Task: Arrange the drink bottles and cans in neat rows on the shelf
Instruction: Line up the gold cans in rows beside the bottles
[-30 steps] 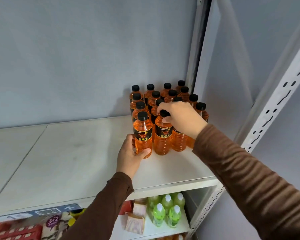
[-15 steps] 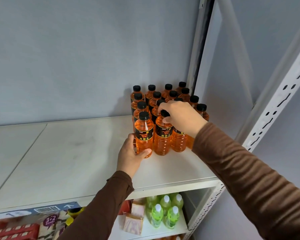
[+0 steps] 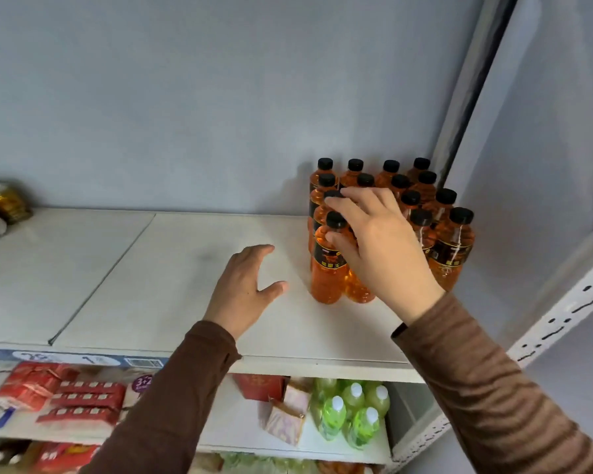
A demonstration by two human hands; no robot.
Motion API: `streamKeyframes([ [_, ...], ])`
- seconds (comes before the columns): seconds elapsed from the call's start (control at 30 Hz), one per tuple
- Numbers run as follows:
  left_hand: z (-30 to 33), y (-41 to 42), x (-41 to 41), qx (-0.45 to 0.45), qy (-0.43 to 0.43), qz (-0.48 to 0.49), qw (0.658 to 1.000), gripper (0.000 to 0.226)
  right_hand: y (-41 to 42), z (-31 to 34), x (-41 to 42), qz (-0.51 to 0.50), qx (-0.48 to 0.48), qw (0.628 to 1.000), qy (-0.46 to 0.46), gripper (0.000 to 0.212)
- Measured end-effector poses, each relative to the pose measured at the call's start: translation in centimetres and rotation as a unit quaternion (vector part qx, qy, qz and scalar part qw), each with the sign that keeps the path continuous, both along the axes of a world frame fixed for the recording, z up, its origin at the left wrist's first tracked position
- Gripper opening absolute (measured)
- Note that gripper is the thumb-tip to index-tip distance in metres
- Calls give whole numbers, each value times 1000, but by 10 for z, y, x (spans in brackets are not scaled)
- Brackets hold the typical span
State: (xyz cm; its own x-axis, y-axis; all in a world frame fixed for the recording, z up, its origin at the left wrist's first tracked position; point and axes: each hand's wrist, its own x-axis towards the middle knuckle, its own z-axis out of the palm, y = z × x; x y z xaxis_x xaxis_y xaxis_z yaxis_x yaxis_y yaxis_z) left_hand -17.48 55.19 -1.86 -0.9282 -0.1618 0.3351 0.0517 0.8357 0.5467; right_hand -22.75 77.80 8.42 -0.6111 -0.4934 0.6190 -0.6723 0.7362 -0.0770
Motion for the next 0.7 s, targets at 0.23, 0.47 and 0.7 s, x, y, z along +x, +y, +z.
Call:
streamKeyframes([
  [0.23,22,-80,56,-58,17,51,997,68,-80,-22,33,54,10,997,-47,49],
  [0.47,22,-187,122,-66,17,98,993,69,-202,-49,77,87,37,990,-100,55],
  [0.7,20,-333,196,-72,9,127,989,67,-357,-61,134,114,31,986,-117,55],
])
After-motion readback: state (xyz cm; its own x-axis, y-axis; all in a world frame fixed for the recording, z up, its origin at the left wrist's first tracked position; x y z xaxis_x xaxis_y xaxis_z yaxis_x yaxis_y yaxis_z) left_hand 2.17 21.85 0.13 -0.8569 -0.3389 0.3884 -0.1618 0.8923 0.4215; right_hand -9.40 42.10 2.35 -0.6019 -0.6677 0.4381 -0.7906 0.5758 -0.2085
